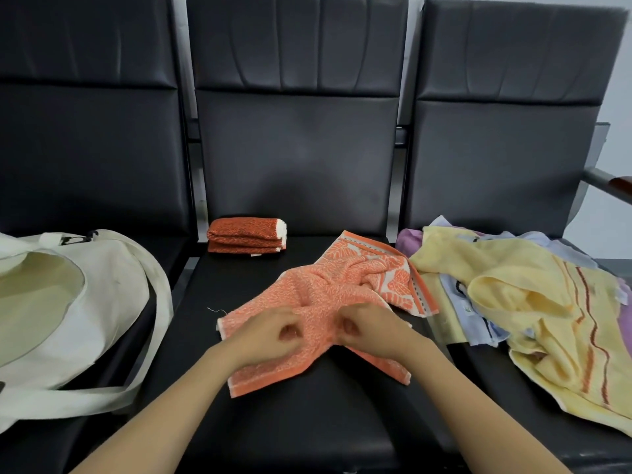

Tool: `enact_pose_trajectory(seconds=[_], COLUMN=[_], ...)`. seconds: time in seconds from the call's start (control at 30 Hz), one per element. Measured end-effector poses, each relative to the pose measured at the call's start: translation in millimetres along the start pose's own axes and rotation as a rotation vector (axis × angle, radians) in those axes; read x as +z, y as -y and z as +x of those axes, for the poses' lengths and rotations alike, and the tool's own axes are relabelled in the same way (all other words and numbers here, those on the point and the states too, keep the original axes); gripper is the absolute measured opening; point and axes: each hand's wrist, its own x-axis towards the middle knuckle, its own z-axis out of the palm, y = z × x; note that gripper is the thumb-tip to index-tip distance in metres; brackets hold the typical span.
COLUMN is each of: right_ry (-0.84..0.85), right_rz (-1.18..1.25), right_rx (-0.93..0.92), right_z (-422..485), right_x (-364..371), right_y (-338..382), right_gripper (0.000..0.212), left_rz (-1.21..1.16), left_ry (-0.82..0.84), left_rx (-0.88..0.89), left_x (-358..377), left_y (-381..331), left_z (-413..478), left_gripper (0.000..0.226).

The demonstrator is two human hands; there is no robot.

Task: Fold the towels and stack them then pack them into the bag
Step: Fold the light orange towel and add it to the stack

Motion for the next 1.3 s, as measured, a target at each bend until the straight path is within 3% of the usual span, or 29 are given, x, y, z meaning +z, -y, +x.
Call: enact_pose_trajectory(seconds=[0.1, 0.13, 0.23, 0.3, 0.47, 0.57, 0.63, 0.7, 0.73, 0.8, 0.9, 0.97, 1.13, 1.23, 1.3], right_ry=[0.151, 0.175, 0.262, 0.264, -0.043, -0.171, -0.142, -0.026, 0.046, 0.145, 0.212, 0.245, 0.280, 0.260, 0.236], right_rz=[0.000, 0.024, 0.069, 0.077, 0.431, 0.616, 0.688, 0.540, 0.399, 0.202, 0.228, 0.175, 0.037, 0.051, 0.064], right_rx=[0.100, 0.111, 0.102, 0.091, 0.197, 0.275, 0.307, 0.304, 0.294, 0.267, 0.214, 0.164, 0.072, 0.088, 0.147], right_z=[1, 2, 5, 3, -1, -3, -4, -5, -5, -6, -8, -7, -6, -6, -6], right_x=[6, 5, 0, -3, -26, -35, -37, -35, -32, -24, -14, -10, 1, 1, -3], right_y=[-3, -4, -6, -3, 2, 0, 0, -2, -3, -8, -13, -13, -8, -4, -3], right_gripper=[0.038, 0.034, 0.014, 0.010, 0.004, 0.008, 0.027, 0.051, 0.056, 0.043, 0.040, 0.040, 0.019, 0.050, 0.061], left_rz=[0.071, 0.089, 0.197, 0.233, 0.217, 0.181, -0.055, -0.279, -0.327, -0.333, -0.130, 0.057, 0.171, 0.193, 0.266], left_ry=[0.102, 0.098, -0.014, -0.107, -0.342, -0.473, -0.419, -0.381, -0.358, -0.240, 0.024, 0.150, 0.242, 0.185, 0.130], left_rx=[-0.076, -0.081, -0.002, 0.030, 0.077, -0.036, -0.167, -0.196, -0.192, -0.202, -0.228, -0.225, -0.301, -0.240, -0.119], left_x=[11, 13, 13, 14, 6, -4, -5, -3, -1, -1, -7, -9, -9, -13, -11], left_y=[4, 3, -3, -6, -19, -28, -35, -39, -39, -36, -27, -24, -9, -6, -1], left_z=[3, 4, 9, 10, 13, 13, 13, 15, 17, 19, 17, 12, 8, 8, 9], left_gripper=[0.073, 0.074, 0.028, 0.014, 0.042, 0.034, 0.023, 0.021, 0.020, 0.020, 0.089, 0.104, 0.074, 0.029, 0.025])
